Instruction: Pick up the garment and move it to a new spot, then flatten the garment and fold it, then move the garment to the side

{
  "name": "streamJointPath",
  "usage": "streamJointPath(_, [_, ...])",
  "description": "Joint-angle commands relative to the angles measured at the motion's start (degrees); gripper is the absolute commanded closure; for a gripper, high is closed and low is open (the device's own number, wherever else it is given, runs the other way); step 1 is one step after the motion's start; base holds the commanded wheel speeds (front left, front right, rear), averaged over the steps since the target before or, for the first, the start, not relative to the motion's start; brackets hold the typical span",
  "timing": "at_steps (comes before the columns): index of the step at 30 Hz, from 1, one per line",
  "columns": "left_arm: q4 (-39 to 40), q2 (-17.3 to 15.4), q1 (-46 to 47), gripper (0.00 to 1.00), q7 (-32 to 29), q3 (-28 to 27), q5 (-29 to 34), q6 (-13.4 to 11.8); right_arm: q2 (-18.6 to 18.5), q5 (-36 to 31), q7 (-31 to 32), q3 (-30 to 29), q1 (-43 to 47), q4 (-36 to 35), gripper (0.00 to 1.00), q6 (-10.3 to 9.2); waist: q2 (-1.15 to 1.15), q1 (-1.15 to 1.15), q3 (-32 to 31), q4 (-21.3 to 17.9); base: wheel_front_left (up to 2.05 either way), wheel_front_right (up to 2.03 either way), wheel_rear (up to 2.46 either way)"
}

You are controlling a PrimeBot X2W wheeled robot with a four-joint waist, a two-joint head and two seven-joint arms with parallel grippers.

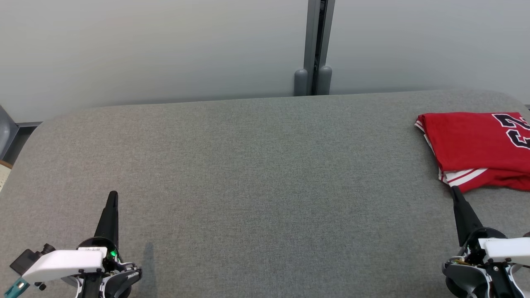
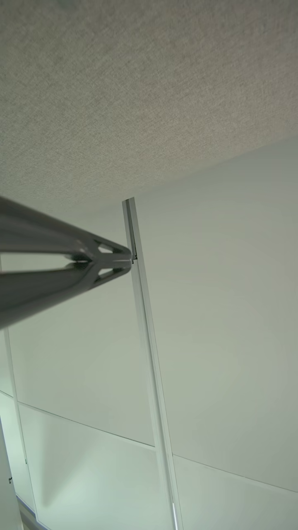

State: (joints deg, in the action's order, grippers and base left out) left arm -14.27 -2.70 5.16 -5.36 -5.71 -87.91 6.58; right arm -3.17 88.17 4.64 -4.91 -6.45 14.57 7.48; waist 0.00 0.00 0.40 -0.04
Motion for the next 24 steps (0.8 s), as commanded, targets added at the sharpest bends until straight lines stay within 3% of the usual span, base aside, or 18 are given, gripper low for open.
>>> streamJointPath(1, [0.3, -0.3, 1.1, 1.0, -0.3, -0.4, -0.8, 0.5, -0.4, 1.1, 0.5, -0.3, 0.4, -0.4, 1.0, 0.02, 0.0, 0.0, 0.0, 0.0, 0.0, 0.0, 0.0])
streamJointPath(12, [0.3, -0.3, 1.6, 1.0, -1.3, -1.1, -4.5, 1.1, -0.4, 4.9, 1.6, -1.2, 0.6, -0.8, 1.0, 0.02, 0.0, 0.0, -0.2, 0.0, 0.0, 0.0, 0.0])
streamJointPath(24, [0.3, -0.3, 1.5, 1.0, -1.4, -1.0, -4.5, 1.1, -0.3, 4.7, 1.7, -1.2, 0.6, -0.7, 1.0, 0.02, 0.0, 0.0, -0.2, 0.0, 0.0, 0.0, 0.0])
